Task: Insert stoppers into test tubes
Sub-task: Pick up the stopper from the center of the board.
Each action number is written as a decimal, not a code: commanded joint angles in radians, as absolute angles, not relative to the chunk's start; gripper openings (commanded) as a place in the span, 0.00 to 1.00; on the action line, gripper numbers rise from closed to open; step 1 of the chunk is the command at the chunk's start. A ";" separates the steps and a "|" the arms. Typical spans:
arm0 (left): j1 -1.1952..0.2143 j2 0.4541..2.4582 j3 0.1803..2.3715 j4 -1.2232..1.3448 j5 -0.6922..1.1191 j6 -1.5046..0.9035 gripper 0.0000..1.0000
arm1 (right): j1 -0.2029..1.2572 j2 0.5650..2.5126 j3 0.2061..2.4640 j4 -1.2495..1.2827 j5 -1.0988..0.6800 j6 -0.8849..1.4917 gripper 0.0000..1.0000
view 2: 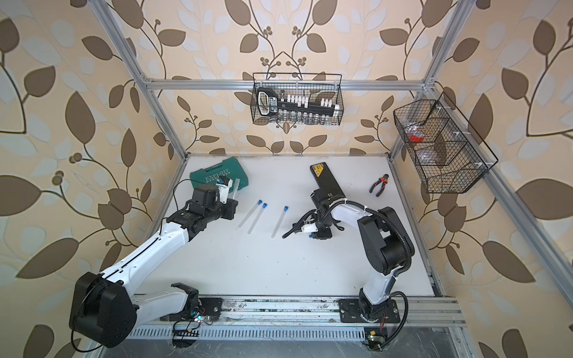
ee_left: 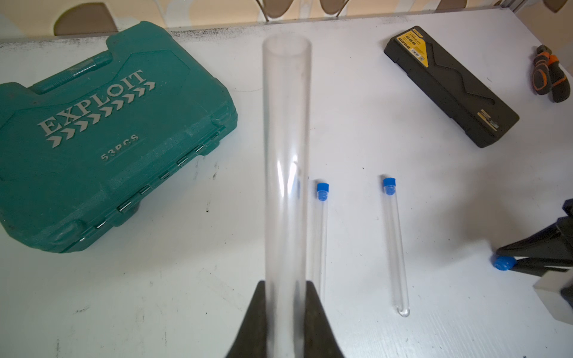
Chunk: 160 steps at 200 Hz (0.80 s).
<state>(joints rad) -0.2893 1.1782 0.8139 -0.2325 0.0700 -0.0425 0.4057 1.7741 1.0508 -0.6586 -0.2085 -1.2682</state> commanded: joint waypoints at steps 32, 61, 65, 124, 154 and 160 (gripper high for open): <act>-0.301 1.160 0.850 -0.229 0.055 -0.028 0.00 | 0.412 1.810 1.042 -0.672 -0.237 -1.263 0.14; -0.301 1.161 0.850 -0.229 0.053 -0.028 0.00 | 0.411 1.797 1.045 -0.666 -0.264 -1.241 0.13; -0.301 1.161 0.849 -0.230 0.053 -0.028 0.00 | 0.411 1.794 1.046 -0.664 -0.271 -1.236 0.13; -0.301 1.160 0.844 -0.229 0.043 -0.008 0.00 | 0.390 1.741 1.039 -0.643 -0.348 -1.180 0.14; -0.305 1.154 0.838 -0.239 0.066 0.072 0.00 | 0.382 1.692 1.018 -0.624 -0.384 -1.134 0.14; -0.310 1.154 0.840 -0.247 0.071 0.089 0.00 | 0.381 1.677 1.012 -0.621 -0.388 -1.124 0.14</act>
